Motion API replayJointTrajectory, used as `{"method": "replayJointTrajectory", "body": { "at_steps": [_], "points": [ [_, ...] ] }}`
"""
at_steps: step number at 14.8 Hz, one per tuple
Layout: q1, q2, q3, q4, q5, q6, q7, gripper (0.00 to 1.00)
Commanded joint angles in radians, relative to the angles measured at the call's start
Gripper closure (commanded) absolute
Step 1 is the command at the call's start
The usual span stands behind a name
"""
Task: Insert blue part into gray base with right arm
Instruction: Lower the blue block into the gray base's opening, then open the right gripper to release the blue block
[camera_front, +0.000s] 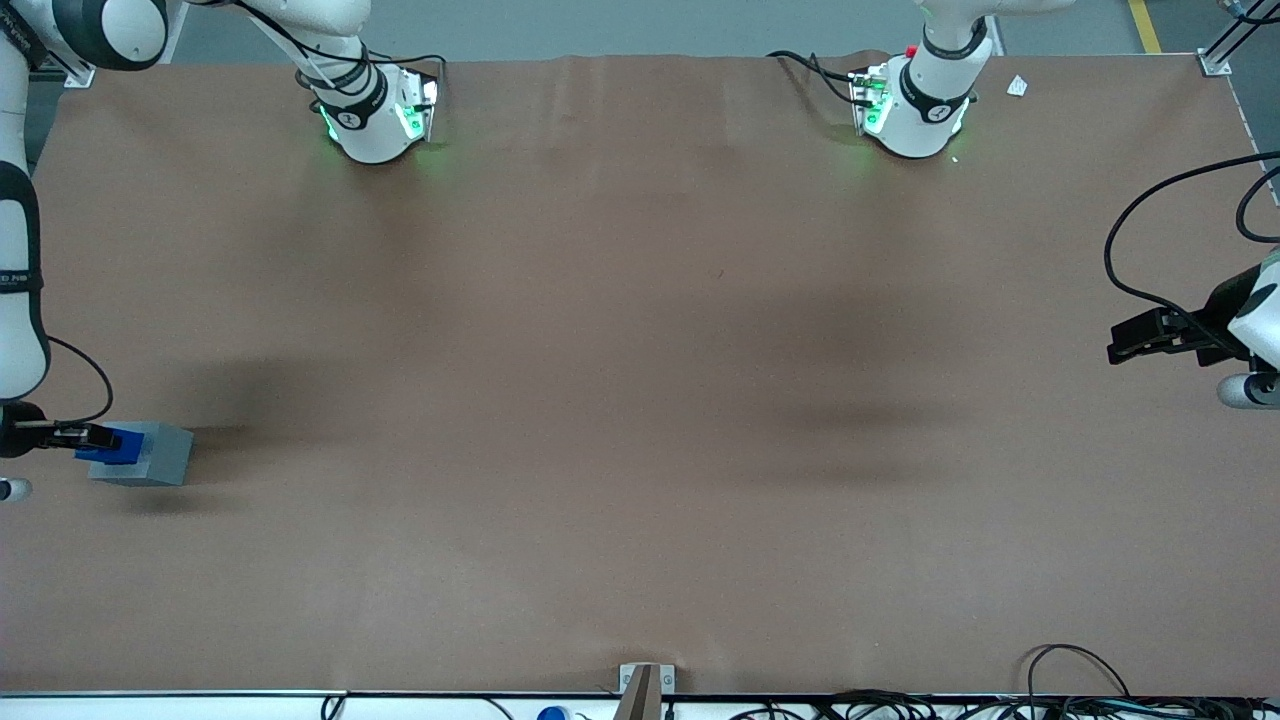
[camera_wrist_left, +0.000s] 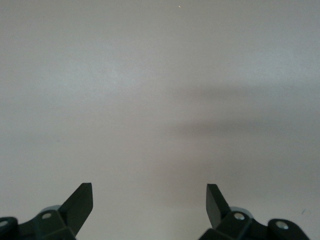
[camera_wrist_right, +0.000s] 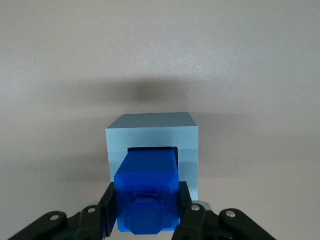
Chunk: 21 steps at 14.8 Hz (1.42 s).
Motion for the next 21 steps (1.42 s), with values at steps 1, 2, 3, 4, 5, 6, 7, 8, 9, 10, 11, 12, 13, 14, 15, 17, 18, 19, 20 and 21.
{"method": "replayJointTrajectory", "body": {
  "at_steps": [1, 2, 3, 4, 5, 6, 7, 8, 9, 10, 11, 12, 13, 14, 15, 17, 18, 19, 20, 21],
  "points": [
    [-0.019, 0.016, 0.015, 0.023, -0.010, -0.005, -0.015, 0.21],
    [-0.019, 0.016, 0.015, 0.022, -0.010, -0.005, -0.018, 0.00],
    [-0.019, 0.014, 0.015, 0.022, -0.010, -0.005, -0.018, 0.00],
    [-0.017, 0.013, 0.015, 0.023, -0.010, -0.006, -0.016, 0.00],
    [-0.014, 0.010, 0.015, 0.023, -0.010, -0.008, -0.015, 0.00],
    [-0.008, 0.007, 0.015, 0.025, -0.010, -0.010, -0.011, 0.00],
    [-0.005, -0.005, 0.017, 0.025, -0.007, -0.019, -0.010, 0.00],
    [-0.002, -0.022, 0.018, 0.025, -0.001, -0.019, -0.005, 0.00],
    [0.001, -0.045, 0.023, 0.022, 0.001, -0.025, -0.008, 0.00],
    [0.012, -0.071, 0.023, 0.020, 0.004, -0.054, -0.005, 0.00],
    [0.026, -0.097, 0.023, 0.020, 0.008, -0.095, -0.001, 0.00],
    [0.044, -0.126, 0.023, 0.020, 0.010, -0.132, 0.002, 0.00],
    [0.062, -0.157, 0.023, 0.020, 0.010, -0.161, 0.022, 0.00],
    [0.081, -0.189, 0.023, 0.020, 0.010, -0.196, 0.057, 0.00],
    [0.104, -0.218, 0.025, 0.020, 0.011, -0.232, 0.100, 0.00],
    [0.147, -0.271, 0.025, 0.019, 0.013, -0.270, 0.163, 0.00],
    [0.168, -0.291, 0.025, 0.016, 0.016, -0.292, 0.191, 0.00],
    [0.188, -0.311, 0.025, 0.013, 0.016, -0.309, 0.227, 0.00],
    [0.205, -0.332, 0.026, 0.000, 0.020, -0.318, 0.261, 0.00],
    [0.219, -0.363, 0.026, -0.032, 0.046, -0.315, 0.280, 0.00]
  ]
}}
